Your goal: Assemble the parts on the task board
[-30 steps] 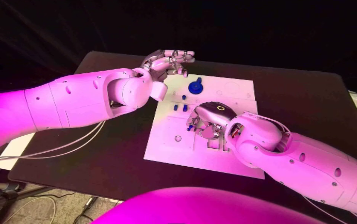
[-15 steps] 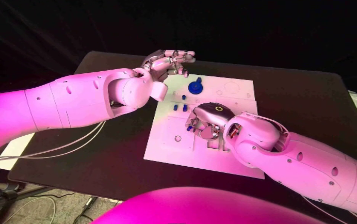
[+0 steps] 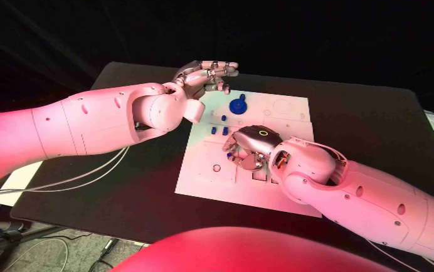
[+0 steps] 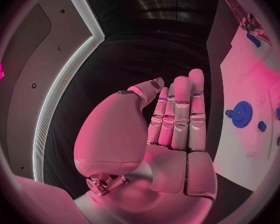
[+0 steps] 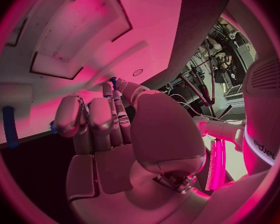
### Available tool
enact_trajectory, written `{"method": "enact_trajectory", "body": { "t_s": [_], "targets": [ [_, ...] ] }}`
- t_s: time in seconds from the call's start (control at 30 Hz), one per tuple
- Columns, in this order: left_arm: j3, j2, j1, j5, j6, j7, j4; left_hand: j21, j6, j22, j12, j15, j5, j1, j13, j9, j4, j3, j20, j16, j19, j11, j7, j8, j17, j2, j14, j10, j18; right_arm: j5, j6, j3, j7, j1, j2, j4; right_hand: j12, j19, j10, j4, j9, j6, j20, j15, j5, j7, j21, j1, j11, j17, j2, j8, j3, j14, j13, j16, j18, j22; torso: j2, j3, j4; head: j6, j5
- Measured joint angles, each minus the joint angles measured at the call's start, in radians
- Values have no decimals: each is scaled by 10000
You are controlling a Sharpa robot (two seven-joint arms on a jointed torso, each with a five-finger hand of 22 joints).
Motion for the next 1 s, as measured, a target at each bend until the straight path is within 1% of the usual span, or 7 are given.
{"method": "enact_trajectory", "body": {
  "t_s": [0.27,0.37,0.43,0.63,0.73,0.87,1.0],
  "targets": [
    [0,0,0,-1,31,-19,-9,0,0,0,3,0,0,0,0,0,0,0,0,0,0,0,0,0,1,0,0,0,0,-14,-196,-32,-118,-24,-204,145,21,-320,-508,-62,0,-259,71,51,0,-35,-377,-48,196,-423,-52,0,-114,-20,19,-305,0,-445,-8,6,-1,0,20],
    [0,-13,-1,-1,44,-28,-13,0,0,-3,3,0,0,0,0,0,0,0,0,0,0,0,0,0,1,0,0,0,-1,-20,-273,-16,-182,-36,-442,384,21,-369,-562,-98,5,-259,53,51,0,-35,-384,-48,177,-504,-52,0,-150,-20,28,-341,0,-500,-11,12,-16,-1,45],
    [0,-22,-3,-1,53,-35,-16,0,0,-8,3,1,0,0,0,0,0,0,0,0,0,0,0,0,1,0,0,1,-1,-21,-322,47,-215,-42,-636,621,87,-369,-559,-98,22,-259,53,50,0,-35,-384,-47,175,-505,-52,0,-150,-20,39,-341,0,-501,-12,13,-24,-1,50],
    [0,-51,-9,-2,82,-62,-27,0,0,-8,3,1,0,0,0,0,0,0,0,0,0,0,0,0,1,0,0,1,0,-22,-450,423,-331,7,-1359,1293,152,-368,-486,-114,27,-234,53,50,0,-60,-384,-49,102,-395,-55,1,-223,-20,51,-258,0,-402,-23,10,-44,17,10],
    [0,-64,-10,-12,106,-82,-27,0,0,-8,3,0,0,0,0,0,0,0,0,0,0,0,0,0,2,0,0,1,0,-4,-451,567,-429,207,-1783,1397,162,-330,-553,-109,27,-221,92,50,0,-72,-384,-130,95,-353,-135,0,-396,-20,47,-205,0,-363,-35,6,-60,79,-56],
    [0,-74,-12,-26,132,-100,-26,0,-1,-8,3,-6,0,0,0,0,-18,-17,0,0,0,-3,-1,0,1,0,-7,-2,0,21,-425,661,-575,519,-2266,1356,85,-294,-956,-108,27,-315,127,122,-1,-166,-384,-228,164,-451,-240,1,-770,-21,40,-205,1,-387,-51,-6,-81,168,-181],
    [0,-70,-25,-40,157,-111,-46,0,-1,-7,3,-34,0,0,0,0,-28,-28,0,0,0,-37,-1,0,-7,0,-36,-36,0,25,-378,690,-686,676,-2566,1150,85,-294,-1210,-66,22,-422,127,122,-1,-273,-436,-188,181,-569,-282,1,-1262,-21,40,-205,1,-488,-68,-19,-108,269,-329]
  ]
}}
